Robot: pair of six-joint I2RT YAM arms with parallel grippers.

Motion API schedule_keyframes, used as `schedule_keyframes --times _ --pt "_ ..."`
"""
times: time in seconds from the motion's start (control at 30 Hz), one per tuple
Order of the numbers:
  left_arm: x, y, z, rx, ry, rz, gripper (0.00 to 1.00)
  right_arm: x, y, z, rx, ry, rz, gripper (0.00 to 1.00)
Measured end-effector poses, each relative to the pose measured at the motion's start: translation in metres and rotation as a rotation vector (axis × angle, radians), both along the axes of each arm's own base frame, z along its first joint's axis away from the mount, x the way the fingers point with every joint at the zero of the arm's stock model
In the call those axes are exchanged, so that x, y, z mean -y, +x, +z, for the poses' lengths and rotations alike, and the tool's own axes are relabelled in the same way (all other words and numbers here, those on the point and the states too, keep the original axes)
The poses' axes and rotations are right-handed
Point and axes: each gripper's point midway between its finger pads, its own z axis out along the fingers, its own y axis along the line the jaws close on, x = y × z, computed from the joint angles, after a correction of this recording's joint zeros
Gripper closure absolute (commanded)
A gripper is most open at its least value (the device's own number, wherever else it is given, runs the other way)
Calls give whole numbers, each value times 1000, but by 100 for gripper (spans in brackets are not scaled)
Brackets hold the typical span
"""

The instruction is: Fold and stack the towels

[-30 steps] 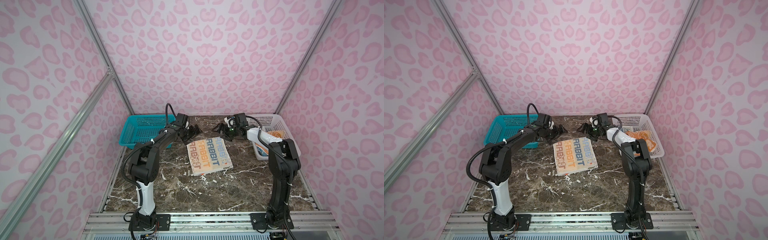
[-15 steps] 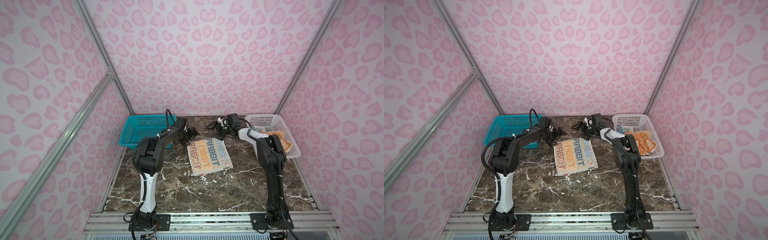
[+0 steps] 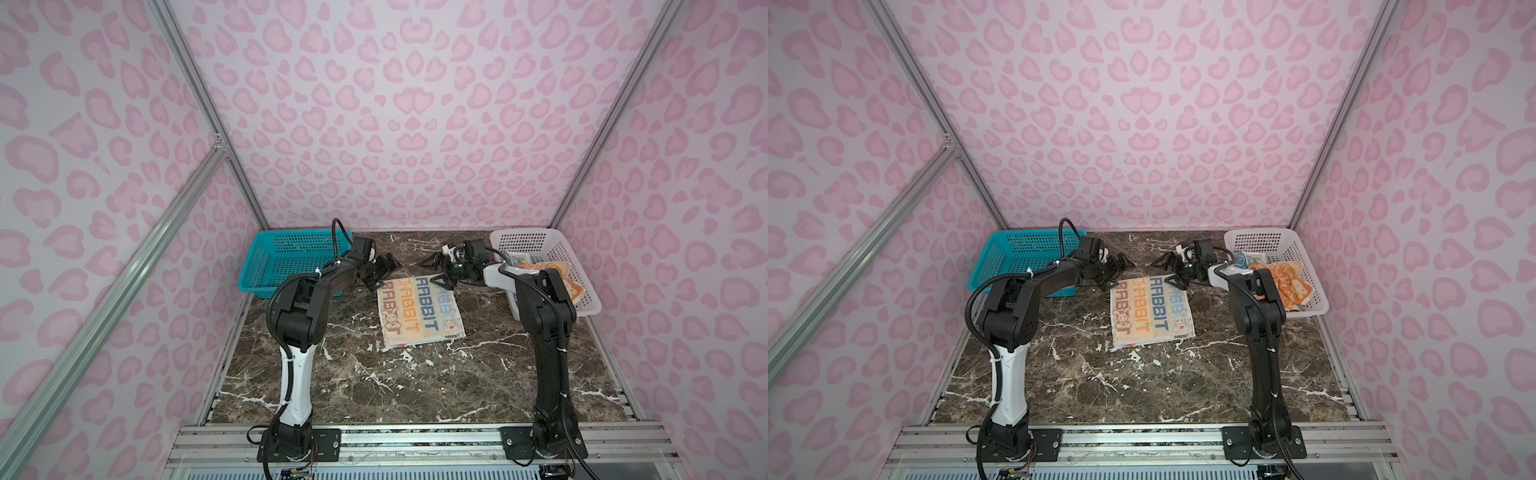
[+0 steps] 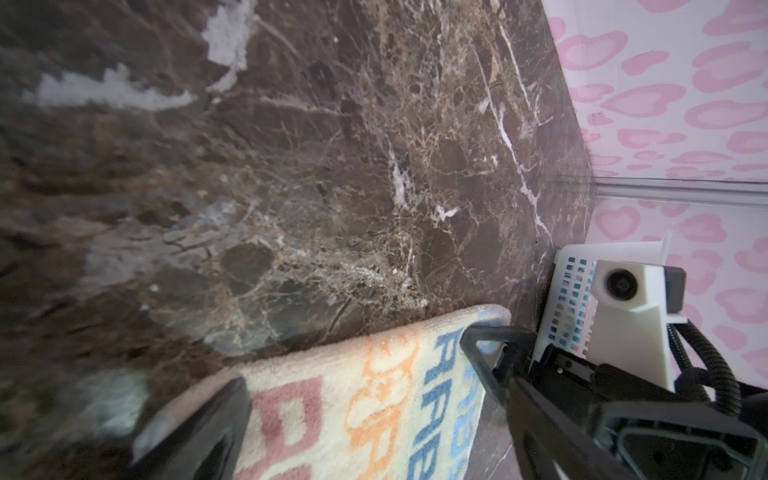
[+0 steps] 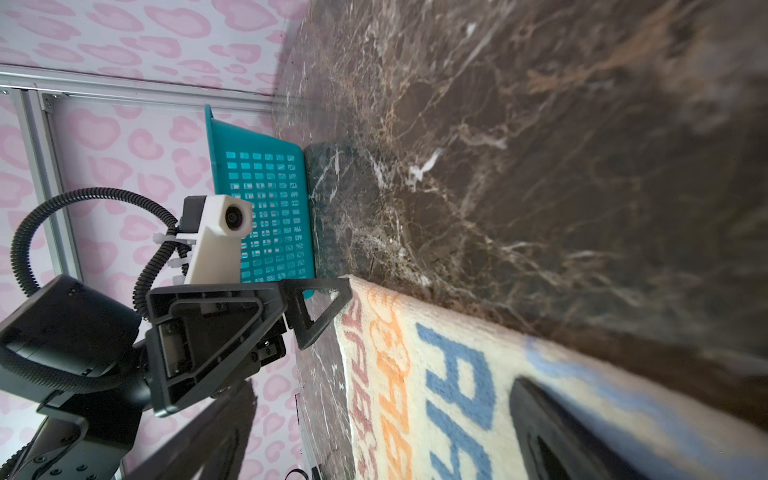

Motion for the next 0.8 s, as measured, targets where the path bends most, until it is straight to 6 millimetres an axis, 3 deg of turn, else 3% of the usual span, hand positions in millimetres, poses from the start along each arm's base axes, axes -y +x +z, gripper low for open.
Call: schedule_keyframes --times 0.17,0.33,0.47,0.53,0.7,0.8 --pt "1 0 0 16 11 -21 2 24 1 -2 13 -14 -9 2" --pt "1 1 4 28 38 -48 2 32 -2 -2 27 -39 11 2" --pt "-14 1 6 11 153 -47 2 40 1 3 30 -101 2 2" --pt "-21 1 9 6 197 -51 2 43 2 10 35 -127 1 2" --pt "-27 2 33 43 247 -76 2 50 9 55 126 -221 7 2" --pt "-24 1 56 94 244 -96 2 55 17 62 167 -337 14 6"
